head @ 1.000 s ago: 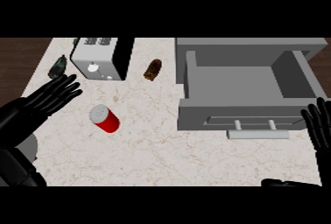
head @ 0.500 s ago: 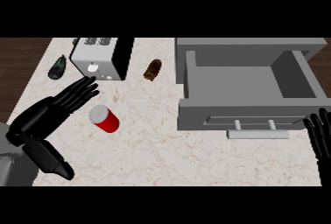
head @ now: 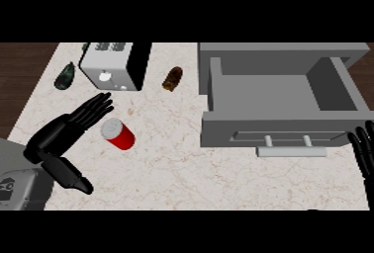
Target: Pick up the can, place it into the drawer and close the drawer
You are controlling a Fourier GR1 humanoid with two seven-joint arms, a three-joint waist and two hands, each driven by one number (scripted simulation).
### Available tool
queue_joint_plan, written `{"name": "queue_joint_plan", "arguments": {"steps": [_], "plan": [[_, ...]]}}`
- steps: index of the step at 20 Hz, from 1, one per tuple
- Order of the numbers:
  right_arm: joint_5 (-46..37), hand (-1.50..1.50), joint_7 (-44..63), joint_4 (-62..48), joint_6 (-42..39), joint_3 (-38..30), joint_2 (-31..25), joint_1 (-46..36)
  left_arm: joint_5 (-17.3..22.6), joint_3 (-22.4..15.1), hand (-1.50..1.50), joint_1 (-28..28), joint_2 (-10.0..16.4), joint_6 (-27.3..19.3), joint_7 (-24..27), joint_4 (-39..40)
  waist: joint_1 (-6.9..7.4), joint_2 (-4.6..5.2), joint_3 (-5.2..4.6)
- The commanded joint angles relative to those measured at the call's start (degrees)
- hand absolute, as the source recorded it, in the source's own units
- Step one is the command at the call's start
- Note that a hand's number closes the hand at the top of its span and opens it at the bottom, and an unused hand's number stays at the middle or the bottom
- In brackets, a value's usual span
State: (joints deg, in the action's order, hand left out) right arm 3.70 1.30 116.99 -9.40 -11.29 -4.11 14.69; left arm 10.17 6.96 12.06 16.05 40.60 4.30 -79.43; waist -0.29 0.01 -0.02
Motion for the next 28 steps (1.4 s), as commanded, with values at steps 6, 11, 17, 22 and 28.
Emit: {"name": "queue_joint_plan", "arguments": {"steps": [6,11,17,22,28], "plan": [[-2.3,-1.5,-1.8,-3.9,0.5,0.5,1.5,-3.1,-11.0,0.9,-1.5,7.2,0.5,-1.5,14.5,18.5,-0.19,0.11,0.0],[1.4,-1.5,-0.9,-2.7,-2.0,-3.3,-0.5,-1.6,-15.1,-0.1,-1.5,5.4,1.7,-1.3,22.8,23.7,-0.14,0.05,0.0],[1.2,-1.5,2.0,2.0,-2.4,-2.2,0.7,0.1,-16.5,1.1,-1.5,9.2,4.0,-1.3,26.5,31.2,-0.14,0.02,0.0],[-3.4,-1.5,-0.5,-1.5,0.2,1.1,3.3,-2.9,-21.4,-0.4,-1.5,13.3,4.7,-3.8,36.8,45.4,-0.66,0.31,-0.07],[-3.2,-1.5,-1.0,-3.2,-0.6,0.4,2.6,-4.1,-23.3,-1.4,-1.5,16.7,4.1,-6.9,37.5,49.9,-0.38,0.19,-0.03]]}}
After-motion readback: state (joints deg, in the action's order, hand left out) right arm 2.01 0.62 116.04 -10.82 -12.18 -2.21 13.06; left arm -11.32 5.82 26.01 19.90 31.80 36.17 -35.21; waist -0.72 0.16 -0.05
